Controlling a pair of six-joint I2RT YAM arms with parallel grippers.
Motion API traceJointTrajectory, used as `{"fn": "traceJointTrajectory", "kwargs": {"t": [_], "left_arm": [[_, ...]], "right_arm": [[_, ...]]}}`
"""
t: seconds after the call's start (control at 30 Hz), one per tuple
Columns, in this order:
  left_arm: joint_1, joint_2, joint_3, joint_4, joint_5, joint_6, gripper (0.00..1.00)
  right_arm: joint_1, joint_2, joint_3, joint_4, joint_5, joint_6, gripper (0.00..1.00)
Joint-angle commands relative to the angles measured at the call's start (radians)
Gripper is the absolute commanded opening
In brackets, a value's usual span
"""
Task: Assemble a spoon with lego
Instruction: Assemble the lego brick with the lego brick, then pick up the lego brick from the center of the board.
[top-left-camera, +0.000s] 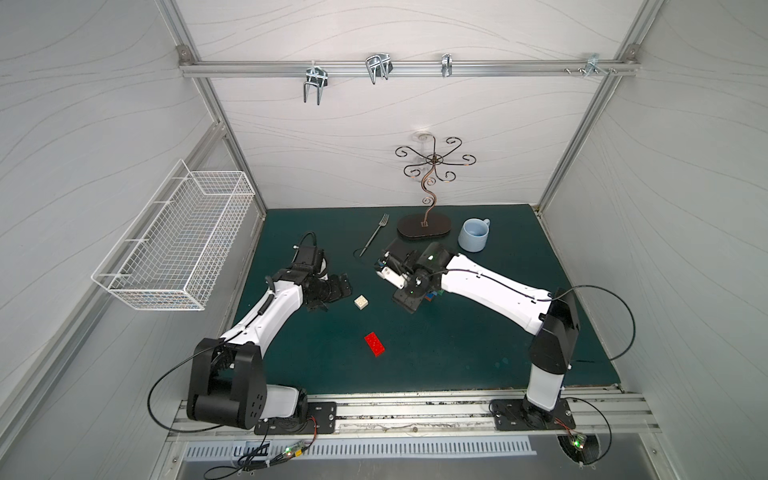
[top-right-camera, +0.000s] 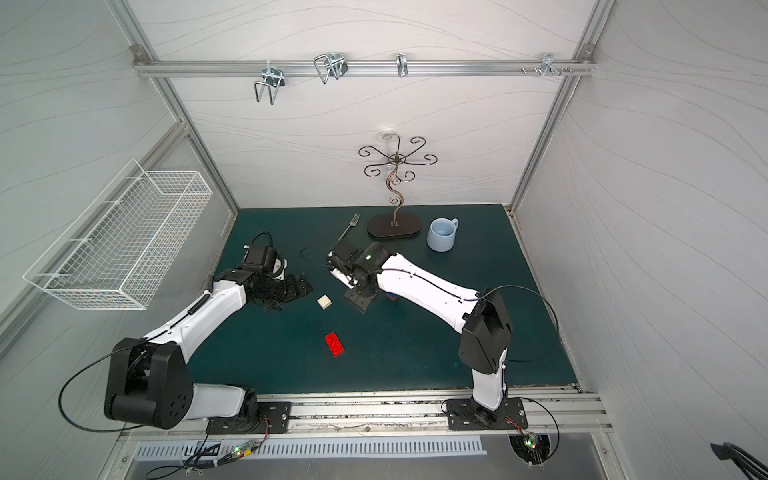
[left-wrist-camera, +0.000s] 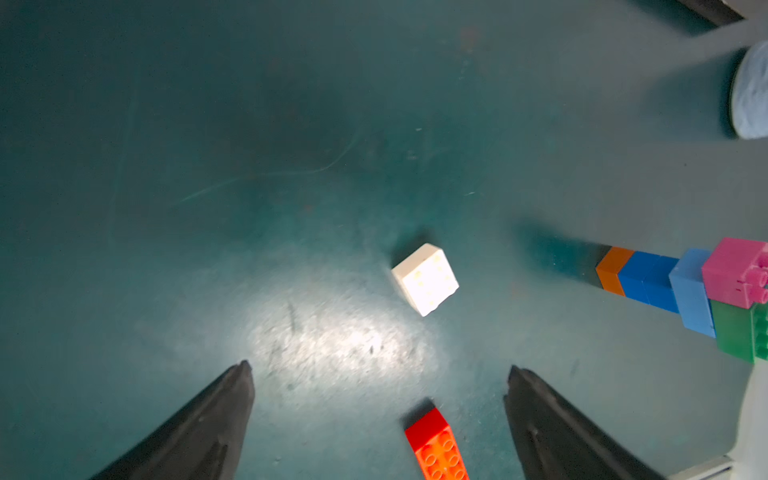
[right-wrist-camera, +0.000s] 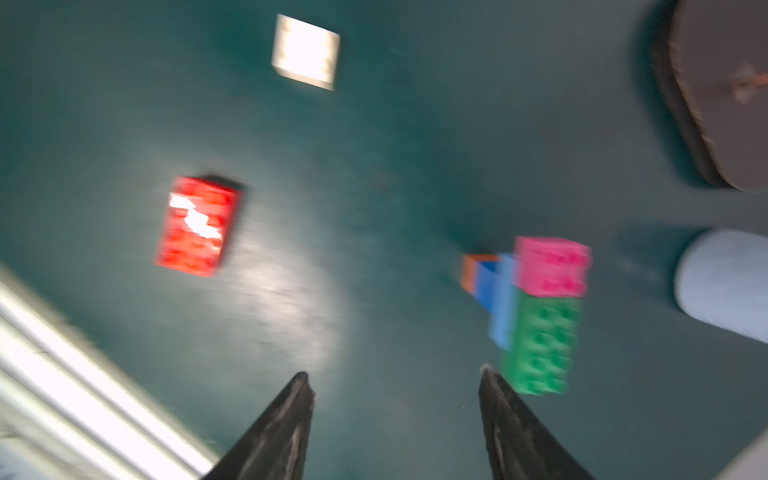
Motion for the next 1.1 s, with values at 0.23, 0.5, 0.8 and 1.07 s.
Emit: {"fn": "traceJointTrajectory", "kwargs": {"t": [0.23,0.5,0.8,1.07], "left_arm": [[0.080,-0.101,-0.109,0.073,0.009,-0.045,1.00],[0.080,-0.116,-0.182,0.138,0.005,-0.085,1.00],[0.080,-0.132,-0.239,0.186,-0.022,-0.111,1.00],[0.080,-0.116,-0.248,0.200,-0.015,-0.109,1.00]], "right_arm": [[0.070,0.133,-0.088,0.208,-0.256,0.306,0.65],[0.090,0.237,-0.059,0.221,-0.254,0.341,0.64],[0.125,0.323,-0.002,0.196,-0.216,0.326,0.55],[0.136,0.354,0.023,0.171,-0.193,0.324,0.47]]}}
